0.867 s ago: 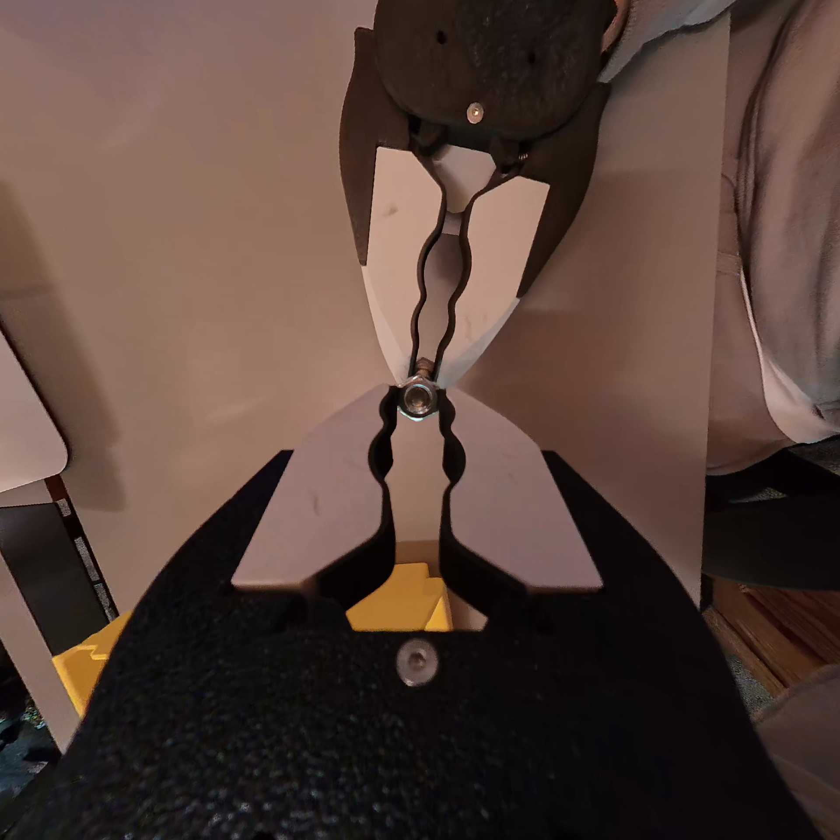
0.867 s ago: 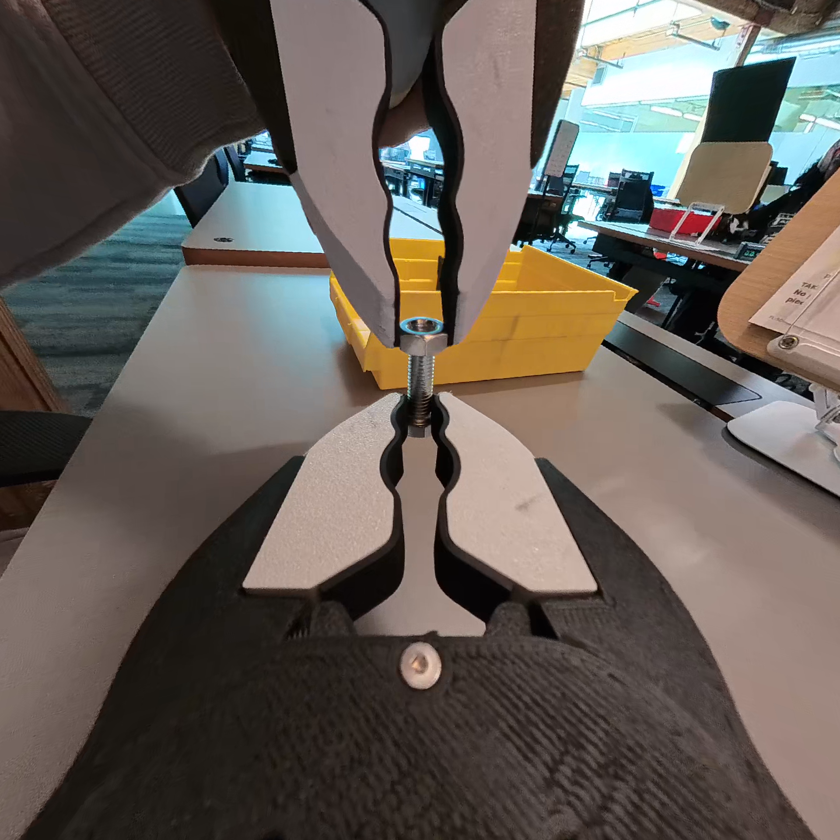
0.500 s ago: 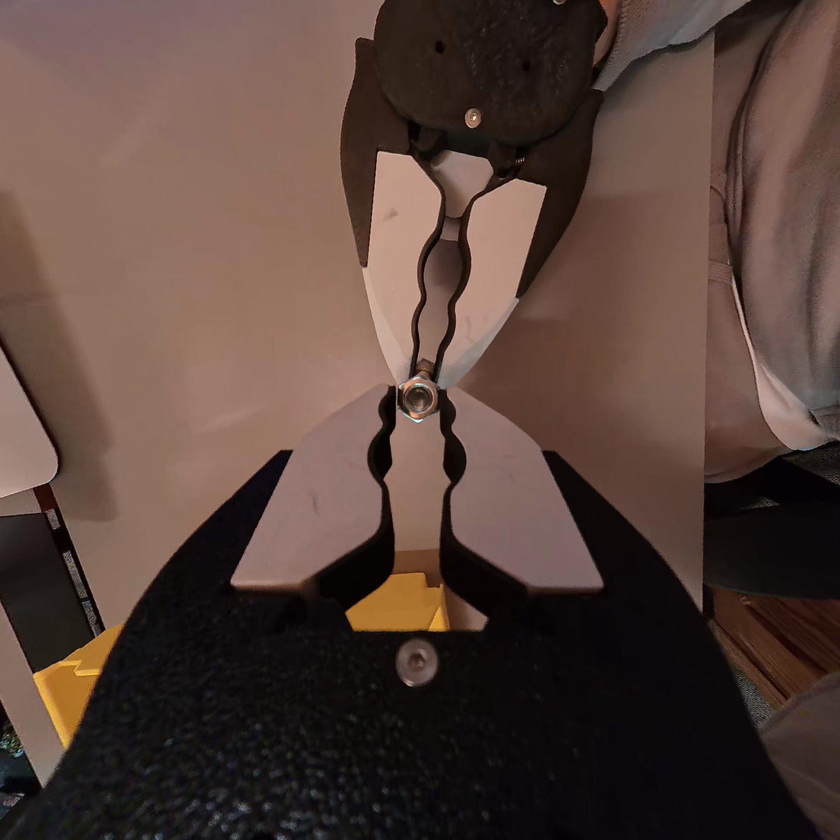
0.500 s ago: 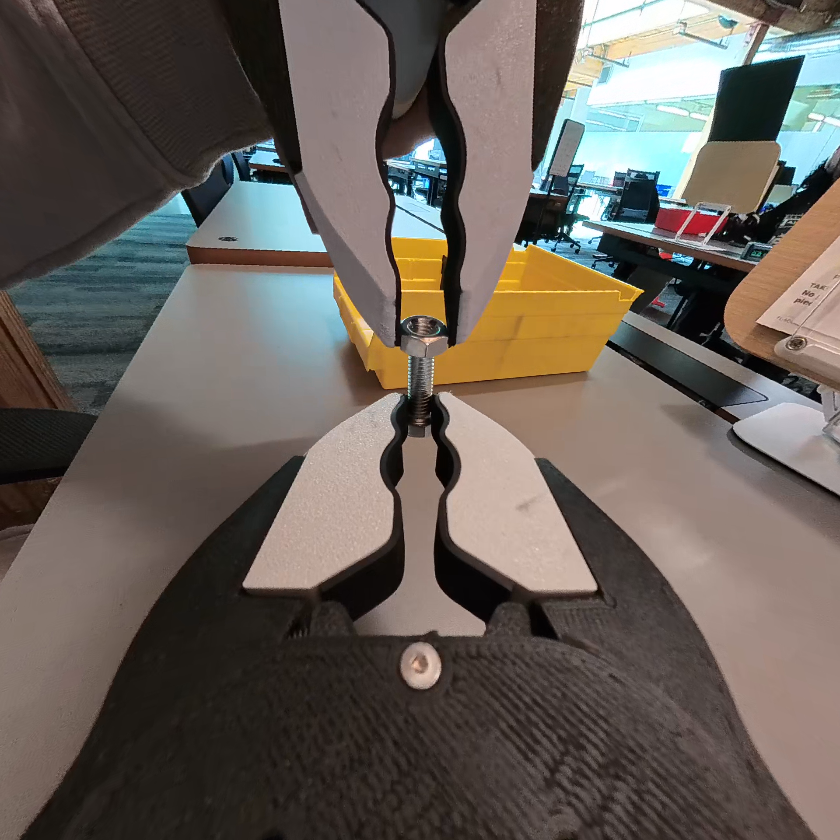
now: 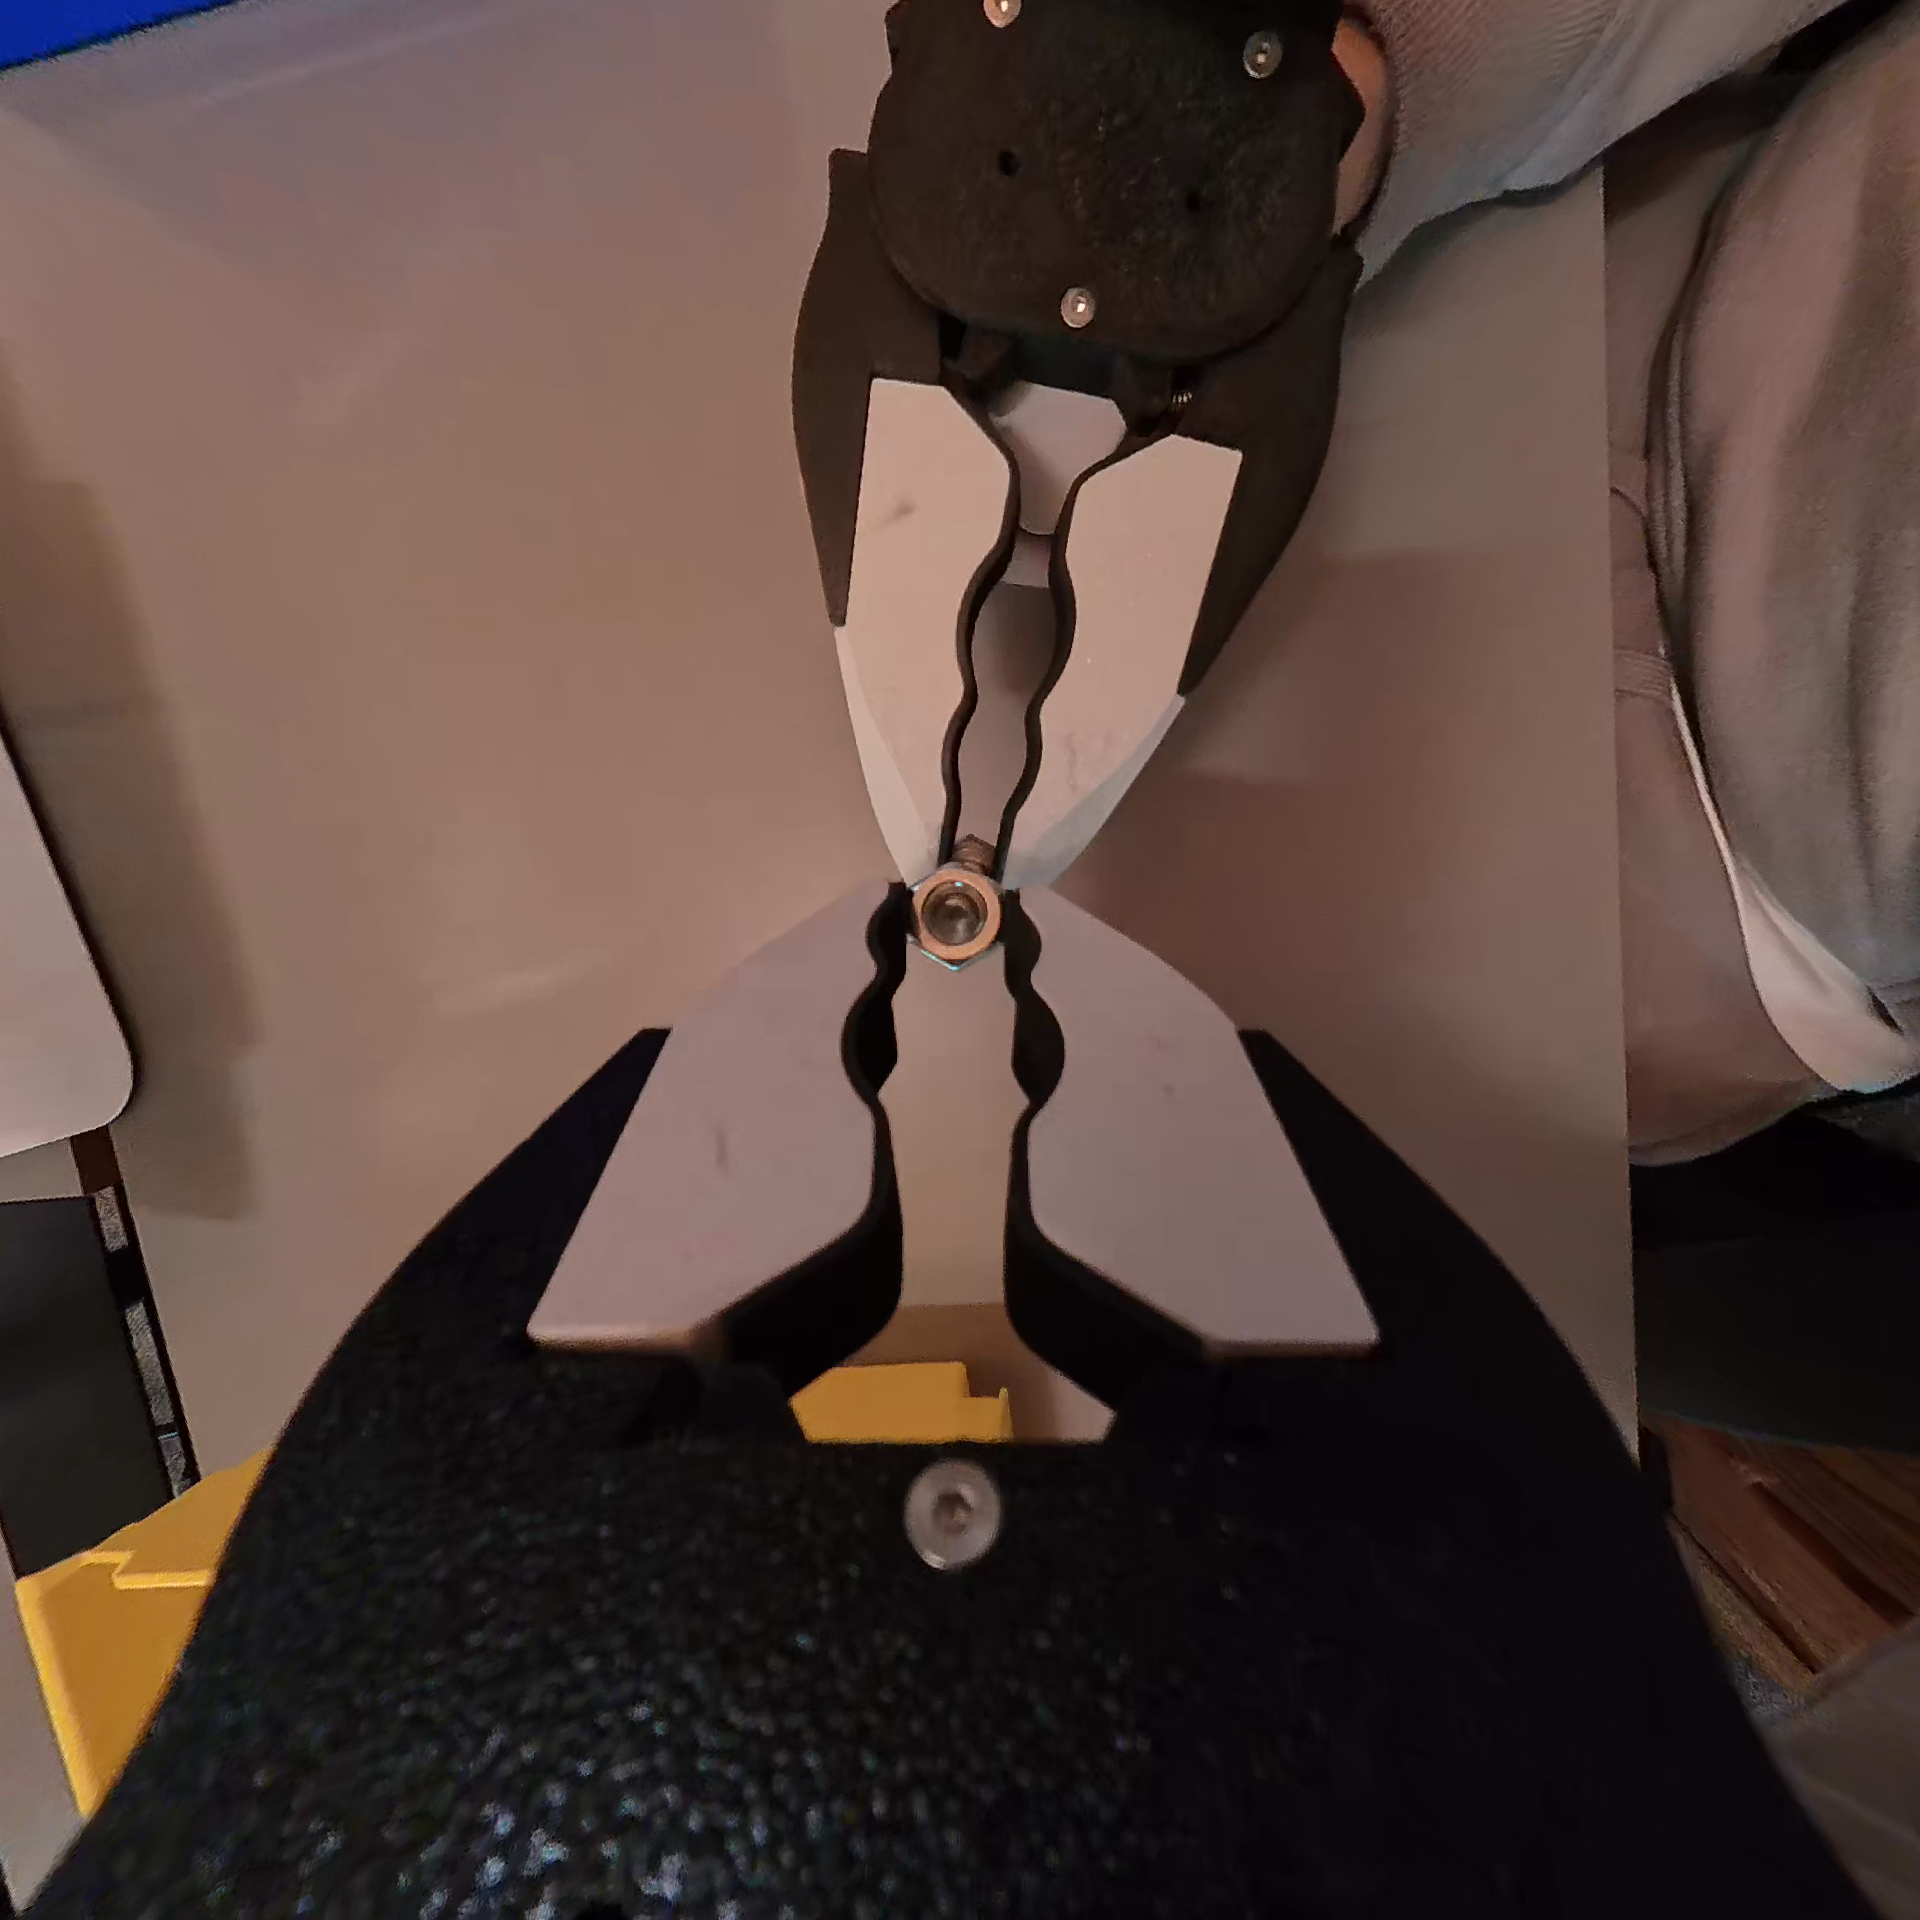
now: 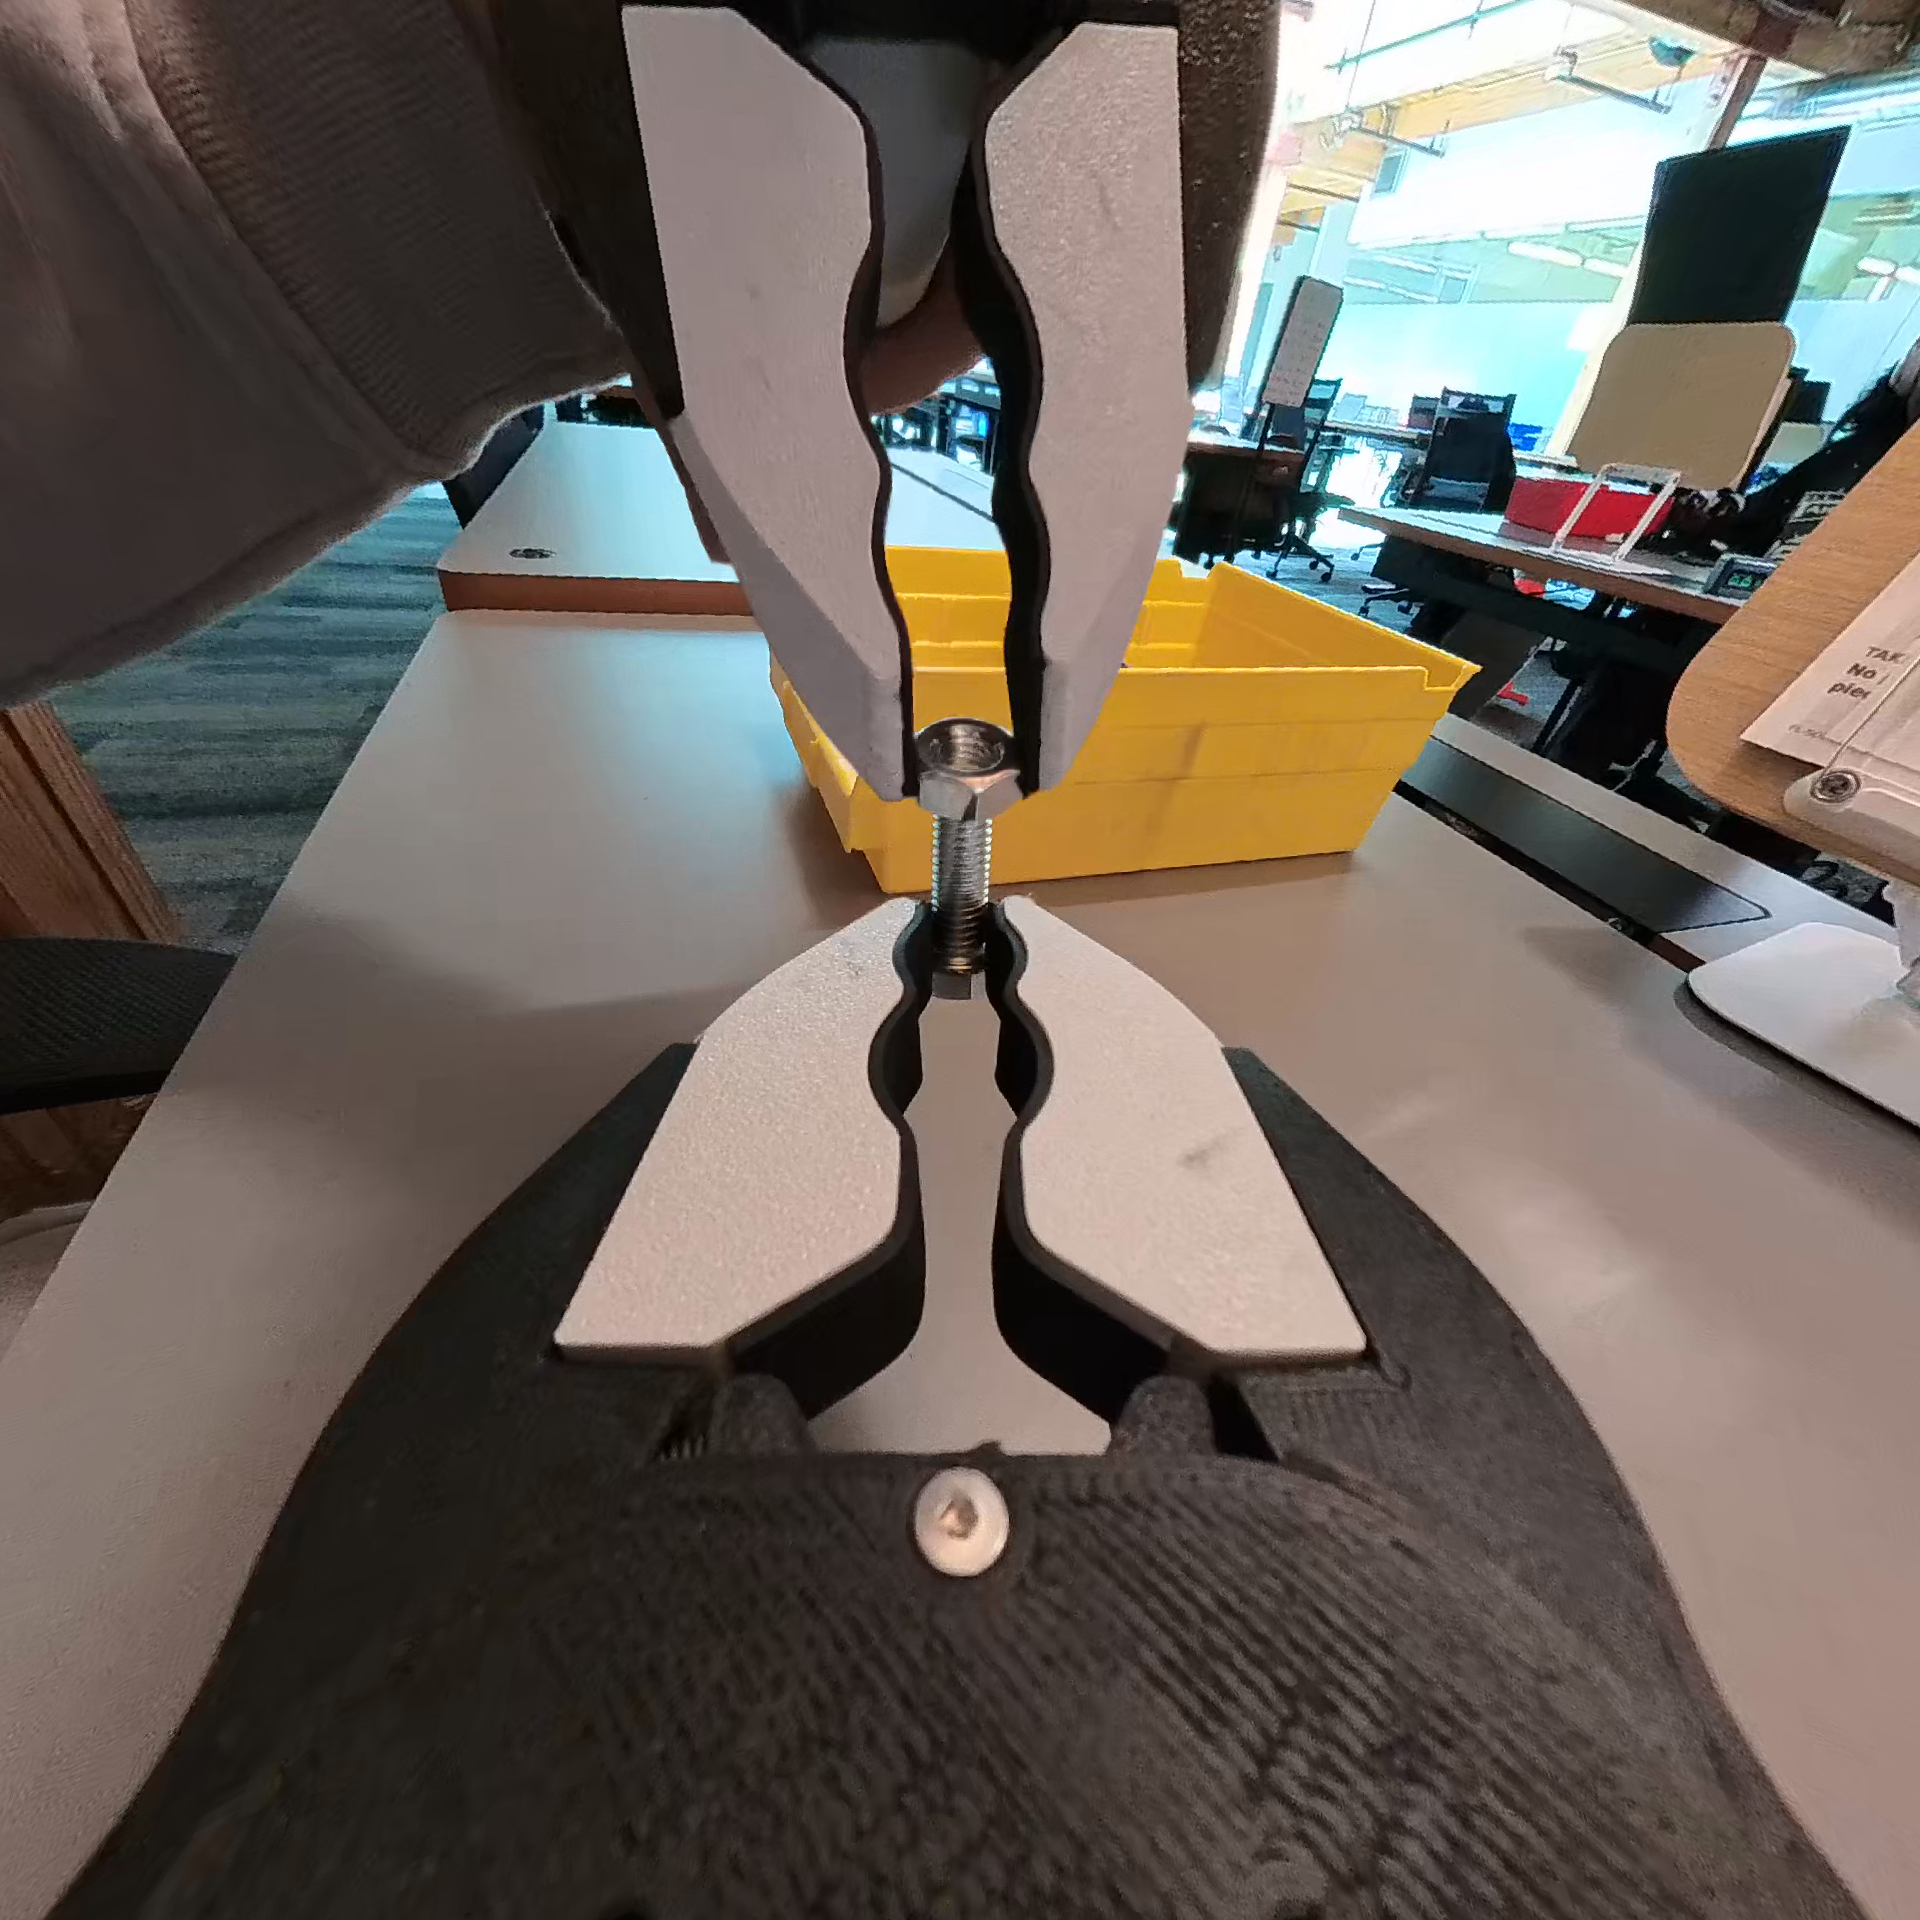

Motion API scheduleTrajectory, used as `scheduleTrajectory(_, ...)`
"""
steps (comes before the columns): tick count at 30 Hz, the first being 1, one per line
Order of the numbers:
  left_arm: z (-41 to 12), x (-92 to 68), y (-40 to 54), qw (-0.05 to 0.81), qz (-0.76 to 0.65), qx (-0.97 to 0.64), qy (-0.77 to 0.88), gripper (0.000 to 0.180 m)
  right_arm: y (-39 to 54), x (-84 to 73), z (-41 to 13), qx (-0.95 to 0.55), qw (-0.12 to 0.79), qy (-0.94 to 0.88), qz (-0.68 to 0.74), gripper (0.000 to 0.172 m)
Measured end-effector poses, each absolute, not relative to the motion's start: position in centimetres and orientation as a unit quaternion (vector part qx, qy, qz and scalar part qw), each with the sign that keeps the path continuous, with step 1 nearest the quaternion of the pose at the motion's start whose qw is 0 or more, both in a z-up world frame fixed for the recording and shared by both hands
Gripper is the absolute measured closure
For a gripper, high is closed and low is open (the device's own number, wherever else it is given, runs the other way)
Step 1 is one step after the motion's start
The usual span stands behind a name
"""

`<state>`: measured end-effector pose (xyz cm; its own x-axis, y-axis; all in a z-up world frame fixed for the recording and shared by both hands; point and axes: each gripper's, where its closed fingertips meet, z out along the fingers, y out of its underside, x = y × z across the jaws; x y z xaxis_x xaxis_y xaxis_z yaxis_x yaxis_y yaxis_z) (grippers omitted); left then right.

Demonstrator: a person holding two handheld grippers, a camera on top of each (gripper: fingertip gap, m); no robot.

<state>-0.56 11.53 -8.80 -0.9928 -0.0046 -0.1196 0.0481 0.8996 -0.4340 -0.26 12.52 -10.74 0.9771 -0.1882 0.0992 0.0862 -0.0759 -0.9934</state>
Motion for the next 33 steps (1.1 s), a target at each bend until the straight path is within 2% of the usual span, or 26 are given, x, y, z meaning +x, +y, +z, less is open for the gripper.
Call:
scheduleTrajectory(1, -8.69, -0.53, 11.50, 0.060, -0.231, 0.007, 0.971, 0.164, 12.48, -0.23, -10.63, -0.724, 0.682, 0.037, -0.099, 0.163)
scheduleTrajectory(9, -8.08, -0.48, 11.16, 0.049, -0.312, -0.014, 0.949, 0.164, 12.28, -0.27, -10.05, -0.709, 0.699, 0.046, -0.079, 0.163)
scheduleTrajectory(33, -8.31, -0.55, 11.07, 0.044, -0.313, -0.015, 0.949, 0.160, 12.32, -0.31, -10.10, -0.711, 0.696, 0.038, -0.092, 0.163)
